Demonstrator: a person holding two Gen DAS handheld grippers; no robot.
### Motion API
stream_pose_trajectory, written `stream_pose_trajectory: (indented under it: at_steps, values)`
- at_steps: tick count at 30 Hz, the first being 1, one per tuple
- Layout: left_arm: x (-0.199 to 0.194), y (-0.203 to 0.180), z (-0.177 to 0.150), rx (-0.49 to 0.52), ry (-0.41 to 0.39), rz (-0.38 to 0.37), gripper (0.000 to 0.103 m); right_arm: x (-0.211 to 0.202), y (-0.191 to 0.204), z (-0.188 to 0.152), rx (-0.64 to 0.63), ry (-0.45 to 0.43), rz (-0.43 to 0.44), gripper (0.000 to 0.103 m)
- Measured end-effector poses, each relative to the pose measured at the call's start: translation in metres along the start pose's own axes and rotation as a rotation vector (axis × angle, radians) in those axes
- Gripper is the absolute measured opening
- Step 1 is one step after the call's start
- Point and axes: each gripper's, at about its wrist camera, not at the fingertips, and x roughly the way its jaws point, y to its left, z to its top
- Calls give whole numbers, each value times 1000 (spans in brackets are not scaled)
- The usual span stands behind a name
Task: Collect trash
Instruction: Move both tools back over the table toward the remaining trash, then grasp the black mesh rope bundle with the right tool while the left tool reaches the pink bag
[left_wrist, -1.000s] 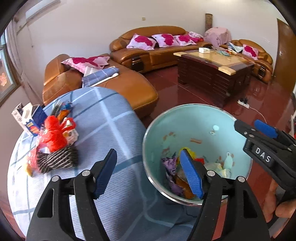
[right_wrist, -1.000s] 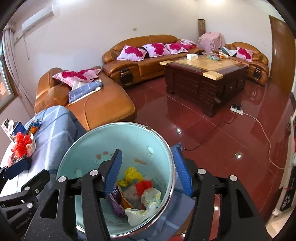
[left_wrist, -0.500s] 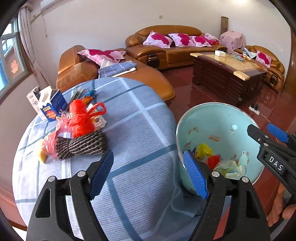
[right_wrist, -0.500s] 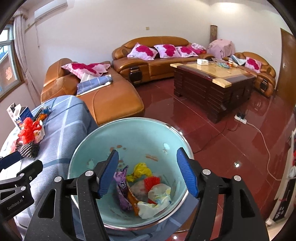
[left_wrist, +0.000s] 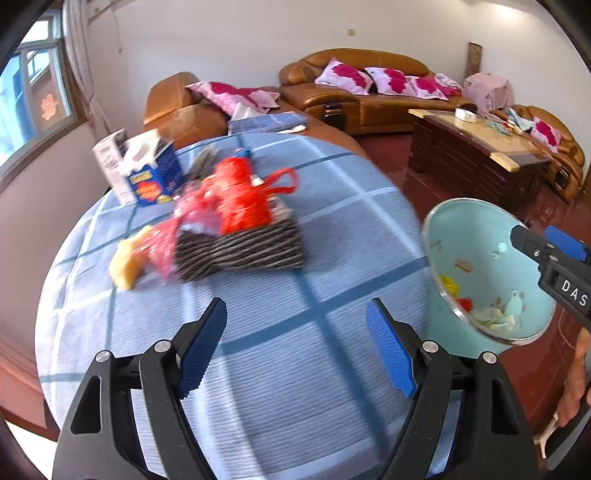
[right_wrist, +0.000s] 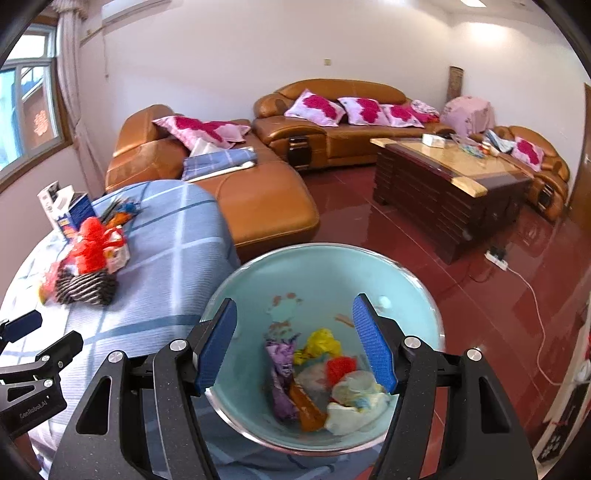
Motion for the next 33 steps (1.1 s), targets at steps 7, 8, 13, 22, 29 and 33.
stream_pose_trajectory:
  at_steps: [7,8,13,22,29,33]
  values:
    - [2,49,-11,-74,19,53,76,1,41,2,-59,9,61,65]
    - [2,55,-13,-84,21,59,76,0,48,3,-70,10,71,65]
    - [3,85,-18,-134,27,91,76,3,80,5,-121,18,119,65]
    - [5,133,-20,-206,22,143,76,13,131,8,-198,43,190,65]
    - [8,158,-21,-248,22,170,76,24,154,10,-231,68,226,65]
    - [13,172,-22,-268,27,188,76,33,169,13,-257,82,247,65]
